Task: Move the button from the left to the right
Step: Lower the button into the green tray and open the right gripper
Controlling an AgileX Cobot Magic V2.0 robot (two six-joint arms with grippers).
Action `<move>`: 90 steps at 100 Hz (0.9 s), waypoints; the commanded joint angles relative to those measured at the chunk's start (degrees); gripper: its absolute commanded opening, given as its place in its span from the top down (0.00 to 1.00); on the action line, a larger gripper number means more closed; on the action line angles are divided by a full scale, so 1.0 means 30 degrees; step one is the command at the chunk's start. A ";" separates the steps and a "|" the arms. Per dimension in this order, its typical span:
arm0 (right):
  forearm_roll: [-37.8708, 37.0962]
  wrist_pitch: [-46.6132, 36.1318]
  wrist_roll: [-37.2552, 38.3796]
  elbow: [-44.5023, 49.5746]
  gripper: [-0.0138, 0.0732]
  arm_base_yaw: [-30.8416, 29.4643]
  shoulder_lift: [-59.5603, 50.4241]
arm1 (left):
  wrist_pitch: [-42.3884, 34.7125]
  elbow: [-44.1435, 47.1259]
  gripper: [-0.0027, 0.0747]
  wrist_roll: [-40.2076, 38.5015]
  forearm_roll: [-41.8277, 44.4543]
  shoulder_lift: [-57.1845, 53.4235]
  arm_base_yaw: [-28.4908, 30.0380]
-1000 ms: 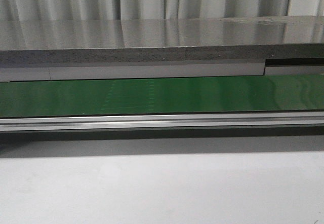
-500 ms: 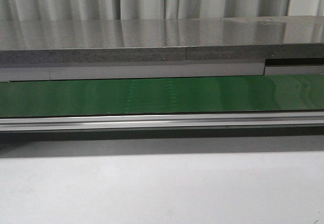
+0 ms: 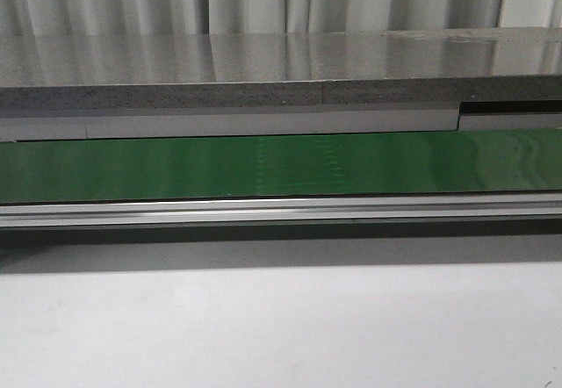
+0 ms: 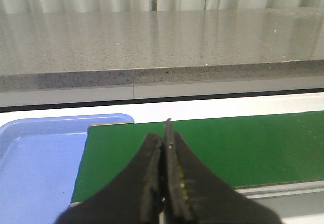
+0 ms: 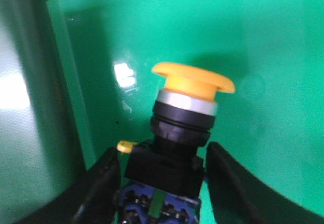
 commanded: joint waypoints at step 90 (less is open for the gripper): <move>0.1716 -0.3430 0.0391 -0.0664 0.21 0.2772 -0.5800 | -0.1564 -0.0504 0.99 0.0017 -0.0258 0.0058 -0.0169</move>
